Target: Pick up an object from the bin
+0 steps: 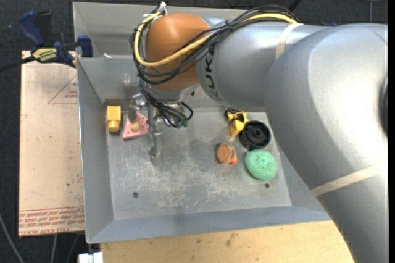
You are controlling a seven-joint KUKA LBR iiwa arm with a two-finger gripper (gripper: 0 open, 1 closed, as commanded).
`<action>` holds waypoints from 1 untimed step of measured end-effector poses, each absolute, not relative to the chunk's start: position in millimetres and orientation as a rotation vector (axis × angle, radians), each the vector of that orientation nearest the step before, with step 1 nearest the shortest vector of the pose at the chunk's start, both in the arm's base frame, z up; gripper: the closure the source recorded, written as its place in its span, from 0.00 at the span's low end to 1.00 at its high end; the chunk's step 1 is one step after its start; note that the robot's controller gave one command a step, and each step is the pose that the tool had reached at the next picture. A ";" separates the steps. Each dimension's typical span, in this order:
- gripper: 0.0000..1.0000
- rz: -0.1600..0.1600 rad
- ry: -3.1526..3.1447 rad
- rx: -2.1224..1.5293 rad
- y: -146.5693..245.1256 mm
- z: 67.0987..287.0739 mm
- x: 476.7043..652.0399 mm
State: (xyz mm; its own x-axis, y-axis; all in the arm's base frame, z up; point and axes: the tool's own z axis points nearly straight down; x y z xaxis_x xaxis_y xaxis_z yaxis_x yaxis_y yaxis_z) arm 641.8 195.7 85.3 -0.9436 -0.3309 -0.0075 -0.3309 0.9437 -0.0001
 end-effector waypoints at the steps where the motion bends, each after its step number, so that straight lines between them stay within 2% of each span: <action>1: 1.00 0.008 3.116 -0.316 199.0 77.3 650.1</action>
Offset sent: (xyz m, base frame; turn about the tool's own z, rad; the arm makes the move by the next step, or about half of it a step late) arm 0.0000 0.0000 0.0000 0.0000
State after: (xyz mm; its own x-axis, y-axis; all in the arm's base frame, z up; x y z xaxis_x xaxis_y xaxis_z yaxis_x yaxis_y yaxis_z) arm 650.1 199.0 77.3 -0.9795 -0.2010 -0.0103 -0.2010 0.9796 0.0042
